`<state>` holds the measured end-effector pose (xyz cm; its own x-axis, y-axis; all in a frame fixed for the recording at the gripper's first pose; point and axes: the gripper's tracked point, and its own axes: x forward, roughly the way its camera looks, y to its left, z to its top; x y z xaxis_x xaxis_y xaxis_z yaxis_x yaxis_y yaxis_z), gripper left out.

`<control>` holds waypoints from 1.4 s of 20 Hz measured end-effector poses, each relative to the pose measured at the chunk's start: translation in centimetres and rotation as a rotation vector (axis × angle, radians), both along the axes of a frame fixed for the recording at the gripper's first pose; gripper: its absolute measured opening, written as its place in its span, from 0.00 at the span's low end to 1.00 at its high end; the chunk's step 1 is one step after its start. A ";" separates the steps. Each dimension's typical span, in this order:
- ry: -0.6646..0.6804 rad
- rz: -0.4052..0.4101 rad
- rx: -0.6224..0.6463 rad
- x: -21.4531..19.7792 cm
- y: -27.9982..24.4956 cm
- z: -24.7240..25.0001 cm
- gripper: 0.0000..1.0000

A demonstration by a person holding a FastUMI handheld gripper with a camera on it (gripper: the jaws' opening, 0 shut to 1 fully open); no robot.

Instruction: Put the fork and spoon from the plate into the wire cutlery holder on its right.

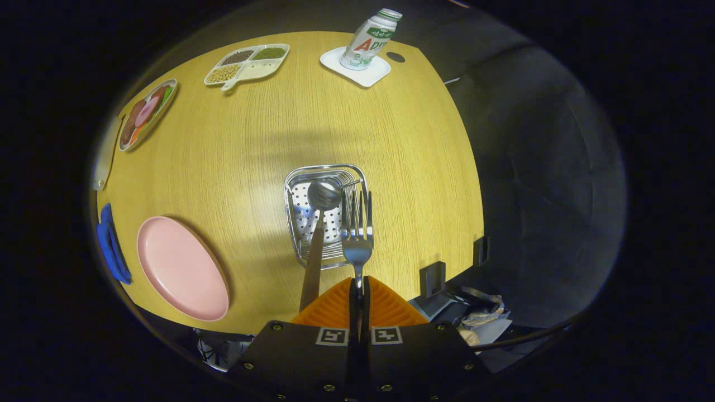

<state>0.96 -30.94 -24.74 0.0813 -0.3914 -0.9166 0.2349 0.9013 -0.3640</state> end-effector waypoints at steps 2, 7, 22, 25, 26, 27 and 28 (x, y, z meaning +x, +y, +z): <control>0.044 -0.004 0.024 -0.2 0.0 -0.5 0.00; 0.144 -0.011 0.069 0.1 0.2 -1.1 0.01; 0.149 0.016 0.039 1.0 -1.0 1.6 0.93; 0.112 0.006 0.041 0.9 -1.2 2.5 0.95; 0.098 0.000 0.049 1.0 -1.2 2.7 0.95; 0.089 -0.003 0.052 0.9 -1.1 2.7 0.97; 0.087 0.004 0.055 0.9 -1.0 2.7 0.97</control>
<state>1.83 -31.94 -21.99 0.0021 -0.3405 -0.9402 0.2014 0.9211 -0.3331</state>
